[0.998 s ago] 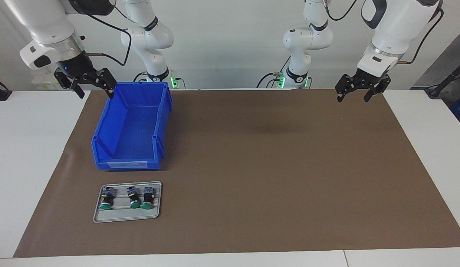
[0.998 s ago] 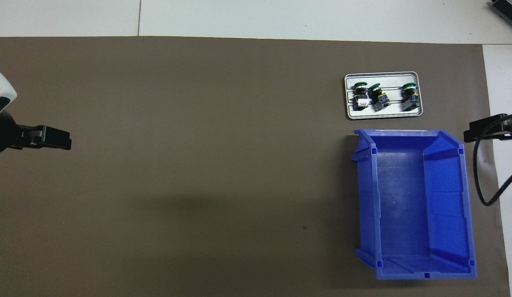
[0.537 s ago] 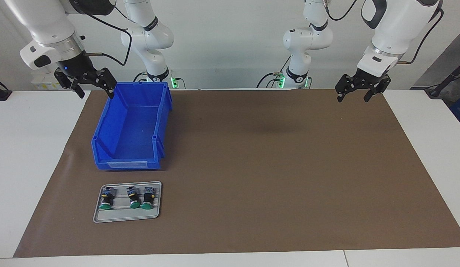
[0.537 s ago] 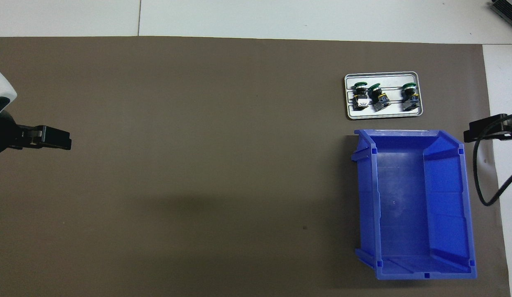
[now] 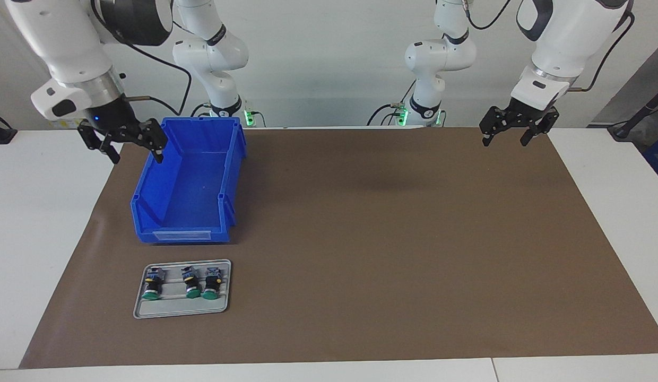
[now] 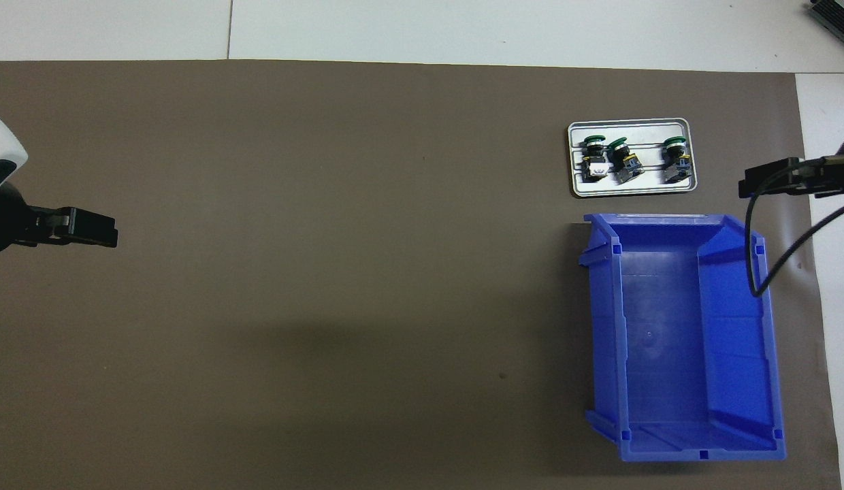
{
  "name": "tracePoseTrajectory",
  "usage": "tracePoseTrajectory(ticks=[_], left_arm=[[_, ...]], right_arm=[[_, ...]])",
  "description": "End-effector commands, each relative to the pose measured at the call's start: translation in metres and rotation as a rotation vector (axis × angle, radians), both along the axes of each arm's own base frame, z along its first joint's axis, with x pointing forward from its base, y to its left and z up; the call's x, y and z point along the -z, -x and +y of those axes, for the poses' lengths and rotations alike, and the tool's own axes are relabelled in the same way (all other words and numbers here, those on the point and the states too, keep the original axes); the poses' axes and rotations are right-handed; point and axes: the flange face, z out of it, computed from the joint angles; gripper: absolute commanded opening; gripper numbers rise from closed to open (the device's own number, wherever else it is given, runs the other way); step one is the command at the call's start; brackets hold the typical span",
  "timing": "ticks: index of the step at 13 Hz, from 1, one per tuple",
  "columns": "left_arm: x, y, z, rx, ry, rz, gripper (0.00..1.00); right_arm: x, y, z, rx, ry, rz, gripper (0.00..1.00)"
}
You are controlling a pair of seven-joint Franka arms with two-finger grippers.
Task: Place and press button with both arms
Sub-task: 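Reach the right gripper to the metal tray and grasp a button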
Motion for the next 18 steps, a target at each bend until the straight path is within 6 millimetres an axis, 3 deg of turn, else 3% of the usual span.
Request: tracePoseTrajectory(ticks=[1, 4, 6, 8, 12, 18], left_arm=[[0.0, 0.004, 0.002, -0.004, -0.005, 0.002, 1.0], [0.0, 0.004, 0.002, -0.004, -0.005, 0.002, 1.0], [0.0, 0.004, 0.002, -0.004, -0.005, 0.002, 1.0], [0.0, 0.004, 0.002, -0.004, -0.005, 0.002, 1.0], [0.0, 0.004, 0.002, -0.004, -0.005, 0.002, 1.0], [0.0, 0.004, 0.002, -0.004, -0.005, 0.002, 1.0]], right_arm=[[0.071, -0.058, -0.003, -0.099, 0.009, -0.026, 1.0], [0.153, -0.11, -0.001, -0.17, 0.009, -0.057, 1.0], [0.191, -0.122, 0.006, -0.231, -0.012, -0.07, 1.0], [0.229, -0.131, -0.004, -0.304, -0.069, -0.093, 1.0], [0.269, -0.122, 0.012, -0.372, -0.07, -0.059, 1.0], [0.29, -0.107, 0.008, -0.422, -0.052, -0.049, 0.89]])
